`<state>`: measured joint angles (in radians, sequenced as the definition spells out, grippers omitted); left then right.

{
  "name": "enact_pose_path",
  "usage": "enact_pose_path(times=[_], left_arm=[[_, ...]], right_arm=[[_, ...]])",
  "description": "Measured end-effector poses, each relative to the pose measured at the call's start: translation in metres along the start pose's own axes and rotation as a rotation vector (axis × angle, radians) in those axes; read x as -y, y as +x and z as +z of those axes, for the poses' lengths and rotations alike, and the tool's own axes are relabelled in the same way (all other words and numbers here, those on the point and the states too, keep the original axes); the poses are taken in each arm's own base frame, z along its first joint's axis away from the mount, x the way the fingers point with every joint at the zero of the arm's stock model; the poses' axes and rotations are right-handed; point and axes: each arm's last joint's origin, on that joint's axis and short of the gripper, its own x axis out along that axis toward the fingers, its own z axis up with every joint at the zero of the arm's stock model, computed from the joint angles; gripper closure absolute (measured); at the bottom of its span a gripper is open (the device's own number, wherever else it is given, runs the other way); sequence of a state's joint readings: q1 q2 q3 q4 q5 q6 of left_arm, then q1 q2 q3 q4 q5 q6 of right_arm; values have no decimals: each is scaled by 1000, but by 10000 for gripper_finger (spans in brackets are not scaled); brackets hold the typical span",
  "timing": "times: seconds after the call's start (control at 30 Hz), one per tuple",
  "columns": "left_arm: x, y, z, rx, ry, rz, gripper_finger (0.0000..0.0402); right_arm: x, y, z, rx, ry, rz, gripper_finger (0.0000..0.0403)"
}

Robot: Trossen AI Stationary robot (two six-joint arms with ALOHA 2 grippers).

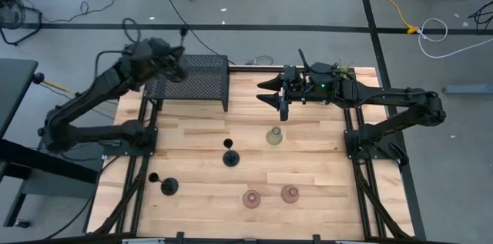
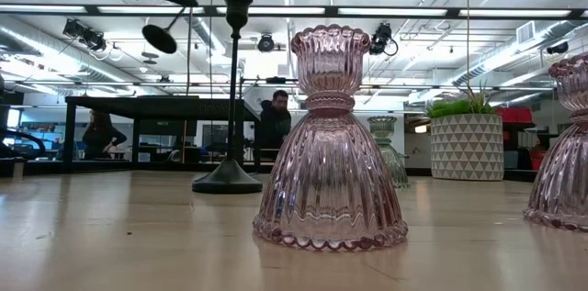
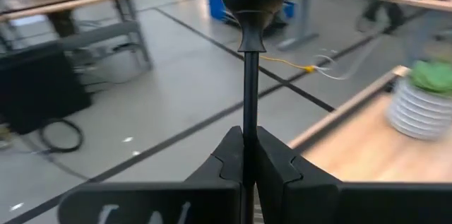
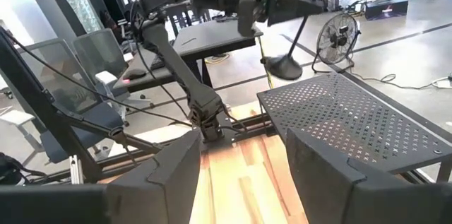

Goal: Pick & Place candle stick holders
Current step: Put the right black candle holder on the shelf

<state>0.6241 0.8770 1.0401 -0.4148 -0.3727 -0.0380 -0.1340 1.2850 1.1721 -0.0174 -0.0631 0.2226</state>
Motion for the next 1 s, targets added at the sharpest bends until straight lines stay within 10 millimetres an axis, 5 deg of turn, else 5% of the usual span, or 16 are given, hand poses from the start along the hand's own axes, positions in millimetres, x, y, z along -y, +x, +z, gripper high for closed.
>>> enact_pose_path(times=[0.63,1.0], left_arm=[[-53,5,-1,14,-35,110,386],[-60,14,-45,178,0,122,386]], right_arm=[[0,0,0,2,2,-2,195],[0,0,0,2,4,-2,195]])
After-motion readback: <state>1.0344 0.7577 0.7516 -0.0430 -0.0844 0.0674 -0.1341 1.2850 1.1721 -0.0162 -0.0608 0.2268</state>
